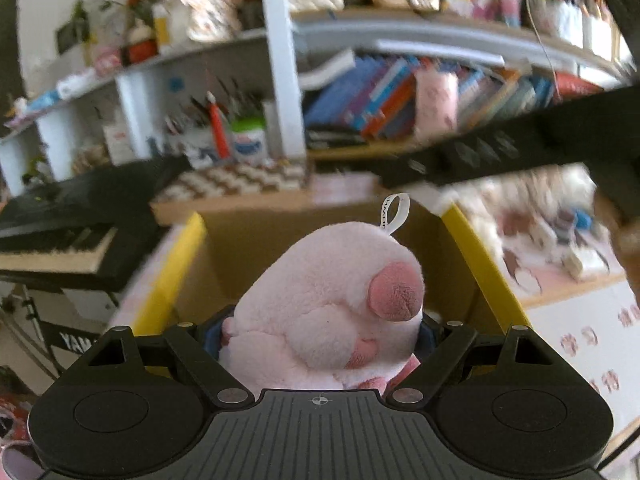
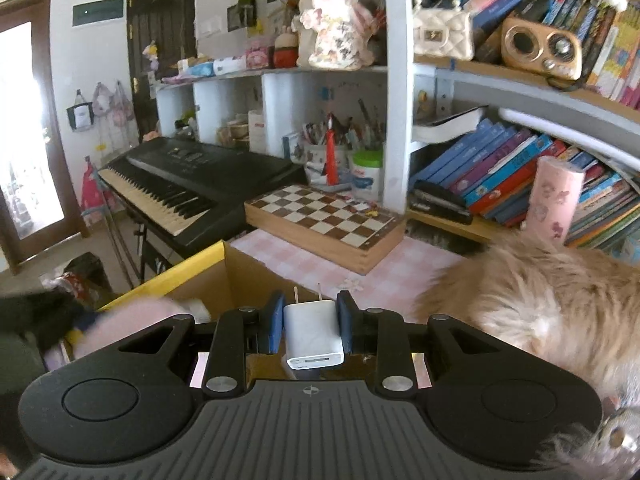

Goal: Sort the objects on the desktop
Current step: 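Lower both into the box and open the left and right tools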

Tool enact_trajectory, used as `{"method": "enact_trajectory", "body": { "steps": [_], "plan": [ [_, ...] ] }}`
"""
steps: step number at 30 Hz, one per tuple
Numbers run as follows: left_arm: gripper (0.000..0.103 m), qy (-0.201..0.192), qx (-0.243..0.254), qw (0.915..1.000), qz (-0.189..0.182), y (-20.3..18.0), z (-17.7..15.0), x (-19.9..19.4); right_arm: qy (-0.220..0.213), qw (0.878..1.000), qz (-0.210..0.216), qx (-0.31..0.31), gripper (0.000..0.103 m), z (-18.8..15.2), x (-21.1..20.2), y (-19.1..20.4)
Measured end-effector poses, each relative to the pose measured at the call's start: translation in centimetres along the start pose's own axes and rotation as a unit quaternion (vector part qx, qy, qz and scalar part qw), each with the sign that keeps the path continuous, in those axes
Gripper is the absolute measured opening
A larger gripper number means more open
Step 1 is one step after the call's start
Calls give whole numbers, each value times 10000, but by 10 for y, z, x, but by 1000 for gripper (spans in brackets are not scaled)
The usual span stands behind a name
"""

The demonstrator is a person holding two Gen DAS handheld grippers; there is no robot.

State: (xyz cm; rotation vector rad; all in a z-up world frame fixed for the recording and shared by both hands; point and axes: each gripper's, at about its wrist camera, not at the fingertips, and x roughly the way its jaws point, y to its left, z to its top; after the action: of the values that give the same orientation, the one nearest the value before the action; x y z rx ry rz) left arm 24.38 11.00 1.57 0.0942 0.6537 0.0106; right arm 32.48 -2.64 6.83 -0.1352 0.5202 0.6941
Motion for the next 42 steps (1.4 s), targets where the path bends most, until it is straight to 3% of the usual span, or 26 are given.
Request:
{"method": "enact_trajectory", "body": {
  "steps": [6, 8, 13, 20, 25, 31, 36, 40, 42],
  "plan": [
    [90, 652, 278, 9973, -196, -16, -10, 20, 454, 9979, 384, -274, 25, -1, 33, 10],
    [92, 746, 96, 9969, -250, -13, -12, 21, 641, 9957, 539, -385, 25, -2, 46, 14],
    [95, 484, -207, 9979, -374, -3, -15, 8, 1049, 9881, 838, -746, 25, -3, 72, 25],
    [98, 147, -452, 9987, -187, 3, -20, -15, 1615, 9765, 1132, -866, 25, -3, 106, 32],
    [102, 425, -356, 9985, 4, 3, -21, -9, 1862, 9700, 1221, -979, 25, -3, 118, 38],
    [103, 508, -346, 9980, 174, 5, -19, -4, 2271, 9593, 1249, -1119, 25, -5, 132, 43],
    [103, 530, -329, 9978, 236, 5, -19, -2, 2318, 9580, 1235, -1151, 25, -4, 135, 44],
    [103, 578, -318, 9973, 308, 5, -19, 1, 2087, 9635, 1226, -1142, 49, -1, 129, 43],
    [103, 618, -309, 9970, 345, 5, -18, 3, 1890, 9677, 1251, -1108, 52, 1, 122, 42]
  ]
}}
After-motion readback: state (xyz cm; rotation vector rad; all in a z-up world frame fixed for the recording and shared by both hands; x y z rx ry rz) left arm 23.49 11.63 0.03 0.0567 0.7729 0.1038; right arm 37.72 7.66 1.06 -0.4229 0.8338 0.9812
